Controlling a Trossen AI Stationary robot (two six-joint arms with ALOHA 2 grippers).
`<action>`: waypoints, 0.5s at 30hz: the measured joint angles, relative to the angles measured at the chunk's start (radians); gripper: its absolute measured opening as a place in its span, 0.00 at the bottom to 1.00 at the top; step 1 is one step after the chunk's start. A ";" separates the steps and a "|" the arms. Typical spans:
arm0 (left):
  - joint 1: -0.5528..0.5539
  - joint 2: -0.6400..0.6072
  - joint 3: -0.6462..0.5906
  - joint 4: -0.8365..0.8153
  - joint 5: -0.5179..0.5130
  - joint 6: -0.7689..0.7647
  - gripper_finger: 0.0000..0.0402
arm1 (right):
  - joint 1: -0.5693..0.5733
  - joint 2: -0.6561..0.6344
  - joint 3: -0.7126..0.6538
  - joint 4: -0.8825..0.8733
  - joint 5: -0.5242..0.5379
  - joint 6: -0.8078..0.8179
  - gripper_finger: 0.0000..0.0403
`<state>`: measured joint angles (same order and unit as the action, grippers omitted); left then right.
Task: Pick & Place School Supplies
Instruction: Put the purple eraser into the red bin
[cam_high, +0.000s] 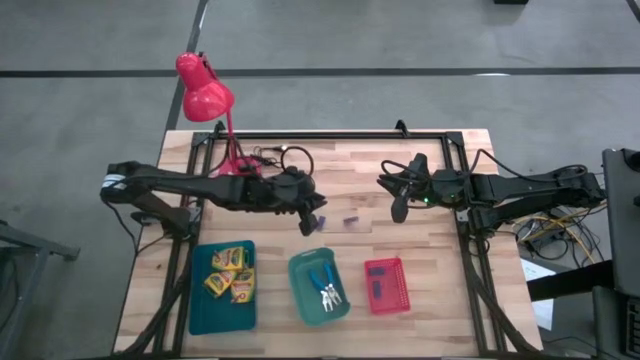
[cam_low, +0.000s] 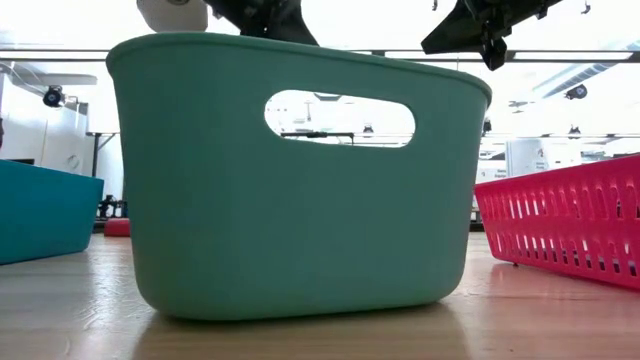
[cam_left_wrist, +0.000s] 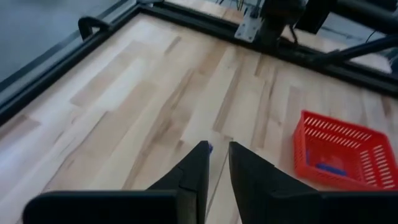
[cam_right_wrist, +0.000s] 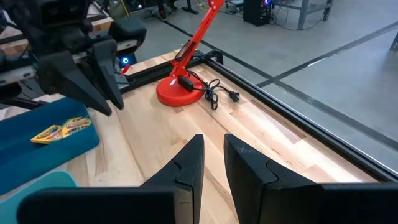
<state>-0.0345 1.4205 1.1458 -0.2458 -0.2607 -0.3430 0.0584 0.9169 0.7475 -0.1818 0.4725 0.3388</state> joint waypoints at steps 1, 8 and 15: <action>0.000 -0.001 0.000 0.008 0.000 0.000 0.16 | 0.000 0.000 0.000 0.000 0.000 0.000 0.15; 0.000 0.000 -0.002 0.007 0.001 0.009 0.16 | 0.000 0.000 0.000 0.000 0.000 0.000 0.15; 0.000 0.001 -0.003 0.009 0.001 0.012 0.17 | 0.000 0.000 0.000 0.000 0.000 0.000 0.15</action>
<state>-0.0345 1.4216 1.1428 -0.2372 -0.2597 -0.3312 0.0586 0.9169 0.7475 -0.1818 0.4721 0.3389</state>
